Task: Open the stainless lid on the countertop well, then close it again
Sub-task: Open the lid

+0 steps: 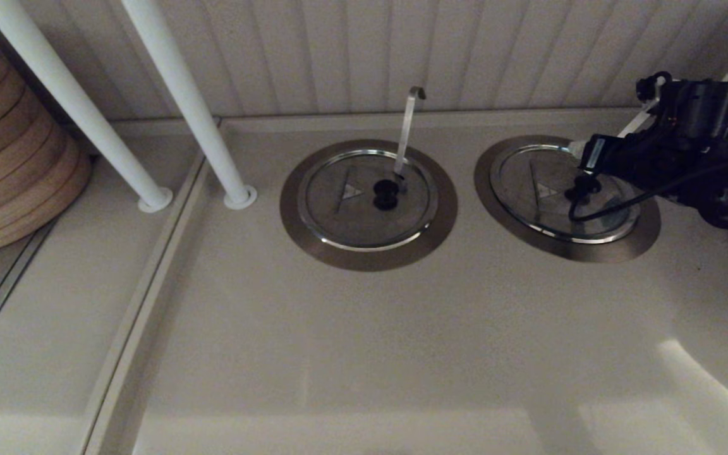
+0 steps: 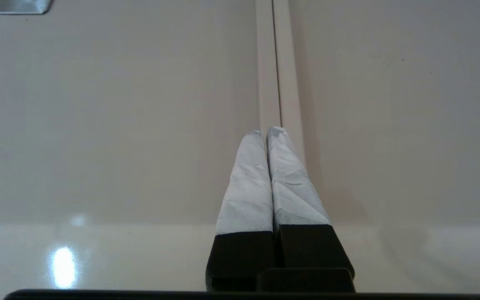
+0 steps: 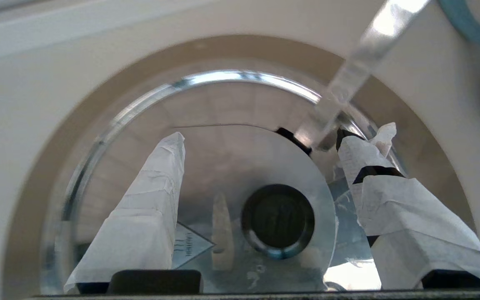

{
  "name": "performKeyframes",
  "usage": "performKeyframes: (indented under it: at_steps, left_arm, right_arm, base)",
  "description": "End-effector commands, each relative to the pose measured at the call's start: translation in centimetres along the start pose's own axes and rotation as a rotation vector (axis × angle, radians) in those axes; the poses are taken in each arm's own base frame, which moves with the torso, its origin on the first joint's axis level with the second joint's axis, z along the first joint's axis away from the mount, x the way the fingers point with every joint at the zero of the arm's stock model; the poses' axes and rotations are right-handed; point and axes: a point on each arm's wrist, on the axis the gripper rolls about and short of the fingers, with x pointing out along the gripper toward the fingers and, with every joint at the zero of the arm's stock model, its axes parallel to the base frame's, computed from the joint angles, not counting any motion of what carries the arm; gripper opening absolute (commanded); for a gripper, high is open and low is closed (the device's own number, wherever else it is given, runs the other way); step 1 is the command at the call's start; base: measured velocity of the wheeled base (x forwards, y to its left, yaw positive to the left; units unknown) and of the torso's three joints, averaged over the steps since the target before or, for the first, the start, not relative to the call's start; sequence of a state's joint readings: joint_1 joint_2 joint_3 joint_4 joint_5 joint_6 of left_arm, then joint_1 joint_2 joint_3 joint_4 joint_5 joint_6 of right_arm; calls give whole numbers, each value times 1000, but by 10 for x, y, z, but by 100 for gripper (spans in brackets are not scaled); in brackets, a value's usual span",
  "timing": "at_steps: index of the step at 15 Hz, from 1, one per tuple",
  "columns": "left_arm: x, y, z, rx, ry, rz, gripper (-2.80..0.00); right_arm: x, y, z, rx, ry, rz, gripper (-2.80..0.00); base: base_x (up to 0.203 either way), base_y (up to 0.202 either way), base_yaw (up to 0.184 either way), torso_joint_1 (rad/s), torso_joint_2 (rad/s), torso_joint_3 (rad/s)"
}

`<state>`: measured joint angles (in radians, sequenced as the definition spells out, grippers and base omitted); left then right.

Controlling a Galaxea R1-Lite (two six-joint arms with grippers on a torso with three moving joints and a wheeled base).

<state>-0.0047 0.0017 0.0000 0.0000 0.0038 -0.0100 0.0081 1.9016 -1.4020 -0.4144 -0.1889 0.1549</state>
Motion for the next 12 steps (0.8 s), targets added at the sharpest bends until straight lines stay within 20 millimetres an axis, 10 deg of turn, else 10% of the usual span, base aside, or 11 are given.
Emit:
performKeyframes:
  at_steps: [1,12]
  left_arm:
    - [0,0,0,-1,-1,1,-280]
    - [0,0,0,-1,0,1,-280]
  right_arm:
    - [5,1,-9,2,7,-15,0]
    - [1,0,-35,31,2,-20,0]
  base:
    - [0,0,0,0,0,0]
    - [0,0,0,0,0,0]
